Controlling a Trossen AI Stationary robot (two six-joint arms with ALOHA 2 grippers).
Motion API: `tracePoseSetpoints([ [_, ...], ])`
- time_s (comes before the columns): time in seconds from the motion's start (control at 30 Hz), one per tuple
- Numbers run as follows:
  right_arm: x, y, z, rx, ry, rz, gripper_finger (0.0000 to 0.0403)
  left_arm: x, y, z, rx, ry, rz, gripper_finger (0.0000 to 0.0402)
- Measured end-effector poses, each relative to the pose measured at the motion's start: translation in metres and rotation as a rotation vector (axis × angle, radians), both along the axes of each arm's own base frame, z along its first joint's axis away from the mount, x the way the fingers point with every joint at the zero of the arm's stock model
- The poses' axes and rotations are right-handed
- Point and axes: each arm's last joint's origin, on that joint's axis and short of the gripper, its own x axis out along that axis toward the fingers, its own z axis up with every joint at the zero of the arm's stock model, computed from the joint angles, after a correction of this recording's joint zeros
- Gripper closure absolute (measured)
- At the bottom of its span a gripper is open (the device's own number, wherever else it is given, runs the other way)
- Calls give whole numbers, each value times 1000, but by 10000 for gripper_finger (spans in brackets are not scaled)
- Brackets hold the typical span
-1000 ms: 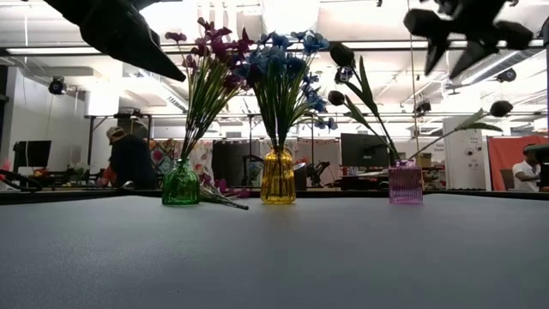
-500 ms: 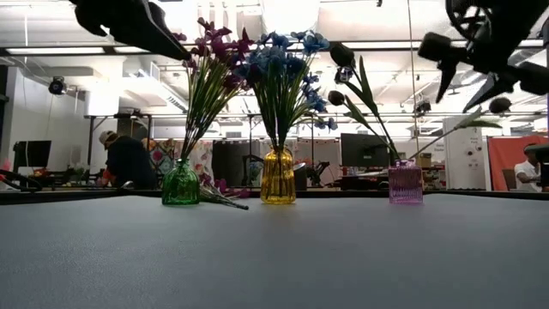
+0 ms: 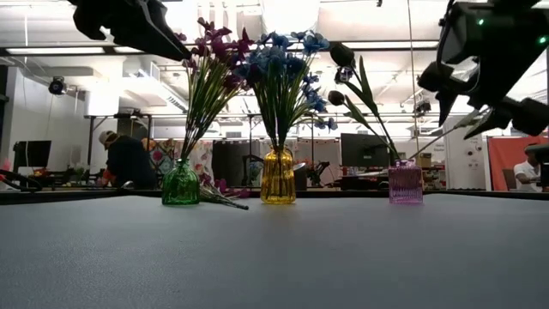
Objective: Sort flowers into vase by color
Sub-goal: Put the black flower into the purple flower vase
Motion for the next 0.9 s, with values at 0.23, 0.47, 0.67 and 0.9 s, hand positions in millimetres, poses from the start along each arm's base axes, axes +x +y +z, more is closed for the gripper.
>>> tracePoseSetpoints([
  [0.23,2,-7,-6,-30,-33,-35,191,1,0,2,39,-7,-27,208],
  [0.47,14,-21,-2,-71,-15,-2,191,2,-1,4,72,-9,-48,208],
  [0.67,9,-31,-6,-44,23,-47,191,2,-1,4,74,-8,-49,208],
  [0.9,7,-43,-6,-47,63,-75,196,2,-1,4,79,-7,-52,208],
])
